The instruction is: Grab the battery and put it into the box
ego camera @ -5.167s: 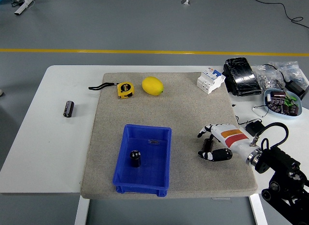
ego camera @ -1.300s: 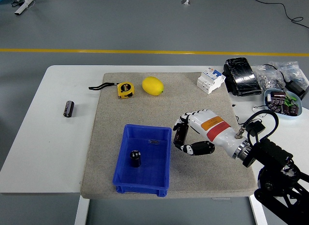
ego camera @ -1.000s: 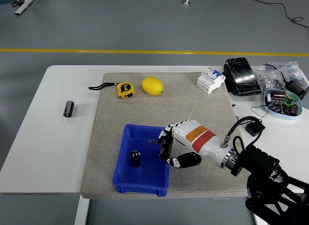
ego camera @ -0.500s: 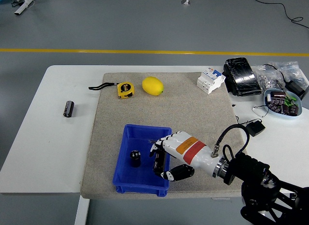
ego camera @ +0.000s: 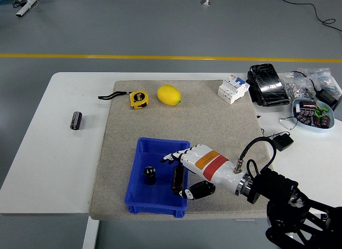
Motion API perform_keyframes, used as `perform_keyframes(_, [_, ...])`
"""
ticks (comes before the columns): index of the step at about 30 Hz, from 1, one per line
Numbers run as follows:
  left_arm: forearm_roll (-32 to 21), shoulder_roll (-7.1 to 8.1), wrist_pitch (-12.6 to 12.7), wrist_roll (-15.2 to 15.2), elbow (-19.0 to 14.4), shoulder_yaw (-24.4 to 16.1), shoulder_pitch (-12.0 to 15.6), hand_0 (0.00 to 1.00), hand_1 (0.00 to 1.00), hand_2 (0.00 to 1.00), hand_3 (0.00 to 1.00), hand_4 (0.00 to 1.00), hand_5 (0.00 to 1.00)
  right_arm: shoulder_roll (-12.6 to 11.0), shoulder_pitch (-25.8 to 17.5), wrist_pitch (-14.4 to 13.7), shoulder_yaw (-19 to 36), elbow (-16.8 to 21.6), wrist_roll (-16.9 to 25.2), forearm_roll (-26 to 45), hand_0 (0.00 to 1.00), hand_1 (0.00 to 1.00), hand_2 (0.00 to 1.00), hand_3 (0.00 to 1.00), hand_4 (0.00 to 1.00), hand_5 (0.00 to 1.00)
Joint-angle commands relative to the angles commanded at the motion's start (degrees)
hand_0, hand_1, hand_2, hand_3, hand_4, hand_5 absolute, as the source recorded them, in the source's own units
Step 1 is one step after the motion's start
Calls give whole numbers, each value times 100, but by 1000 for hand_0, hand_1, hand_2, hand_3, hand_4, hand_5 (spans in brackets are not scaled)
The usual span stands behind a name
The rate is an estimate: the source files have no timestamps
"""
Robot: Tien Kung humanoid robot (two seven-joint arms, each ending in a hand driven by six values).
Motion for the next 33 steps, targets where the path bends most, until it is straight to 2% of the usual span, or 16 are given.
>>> perform_keyframes(14, [26,0,-13,9,-4,-15,-10,677,619,660,645,667,679,-10,26,-23,57,16,20,10,426,572,696,805,882,271])
perform_keyframes(23, [2,14,-22,-2,-3,3,-31,677,620,659,645,667,679,-23,30,-61,607,52,37,9,425,576,695,804,886,275])
perform_keyframes(27, [-13,14,-19,-4,-2,13,-34,677,618,659,645,667,679,-43,19,-122,932,-133,95,154,427,576,694,803,888,275])
perform_keyframes(33, [-39,10,-9,-12,-1,25,-36,677,618,660,645,667,680,-141,-33,-282,1610,-639,164,359,450,585,696,799,889,278])
